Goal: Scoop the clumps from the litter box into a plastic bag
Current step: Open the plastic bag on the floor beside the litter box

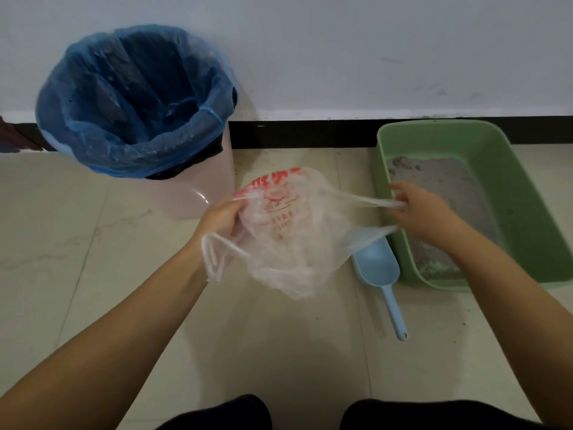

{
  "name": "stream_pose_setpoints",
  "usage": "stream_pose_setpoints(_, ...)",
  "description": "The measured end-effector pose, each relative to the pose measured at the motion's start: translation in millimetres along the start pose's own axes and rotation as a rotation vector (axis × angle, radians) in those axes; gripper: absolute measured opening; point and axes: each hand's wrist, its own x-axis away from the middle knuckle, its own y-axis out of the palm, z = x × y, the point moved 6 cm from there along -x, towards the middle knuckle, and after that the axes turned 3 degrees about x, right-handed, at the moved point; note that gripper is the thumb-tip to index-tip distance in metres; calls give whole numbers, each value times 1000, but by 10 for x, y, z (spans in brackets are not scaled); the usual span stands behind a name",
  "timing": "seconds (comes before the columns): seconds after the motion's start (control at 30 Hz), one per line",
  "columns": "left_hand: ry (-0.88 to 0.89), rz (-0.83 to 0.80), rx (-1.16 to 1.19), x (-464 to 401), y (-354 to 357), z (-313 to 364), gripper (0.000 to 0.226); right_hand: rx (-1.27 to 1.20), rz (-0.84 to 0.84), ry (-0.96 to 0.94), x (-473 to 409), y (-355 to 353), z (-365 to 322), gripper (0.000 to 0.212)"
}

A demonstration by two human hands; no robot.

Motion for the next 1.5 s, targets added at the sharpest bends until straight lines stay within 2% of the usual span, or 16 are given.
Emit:
stream_pose_setpoints(0.1,14,-47,-33,43,102,-81,24,-94,-9,-252,308,-216,-539,108)
stream_pose_setpoints(0.2,18,-88,-87,75,279,-99,33,-4,95,-347,439,-101,-1064,117)
stream_pose_setpoints(0.37,-34,-233,-190,124,326,-100,17,59,-53,-76,36,441,-691,71)
stream_pose_setpoints(0.43,7,-209,-516,48,131,-111,16,93,-11,-20,-90,354,-430,54)
stream_pose_setpoints(0.57,182,22,-979,-227,-280,-220,16,177,16,-18,-182,292,-214,36)
stream_pose_setpoints(0.63,263,-3,-1043,-300,-244,-278,15,218,4,-62,-206,373,-245,31)
stream_pose_setpoints(0.7,395,-71,-1232,-322,-102,-303,45,216,0,-88,-250,479,-262,33)
stream_pose_setpoints(0.83,1066,-277,-1577,-114,360,-379,55,183,-97,-79,-434,768,-261,44)
stream_pose_setpoints(0.9,928,-572,-1775,-143,510,-772,60,177,-224,-37,-525,949,-260,57)
stream_pose_setpoints(1.0,409,-692,-2152,-454,323,-1245,83,348,-225,-109,-574,987,-410,88)
stream_pose_setpoints(1.1,328,-689,-2255,-655,170,-1334,72,338,200,-639,-300,860,-1036,52)
stream_pose_setpoints(1.13,349,-693,-2201,-678,189,-1331,63,303,196,-824,-152,928,-1226,37)
stream_pose_setpoints(1.2,364,-639,-1969,-707,255,-1326,43,394,-115,-1000,-6,1262,-1401,26)
stream_pose_setpoints(1.27,327,-685,-1934,-705,280,-1378,43,433,-311,-889,-160,1492,-1355,33)
stream_pose_setpoints(1.37,327,-907,-2128,-643,222,-1589,55,264,-301,-639,-684,1448,-1215,41)
stream_pose_setpoints(1.5,275,-1078,-2058,-423,220,-1736,54,346,-319,-410,-1334,1314,-917,45)
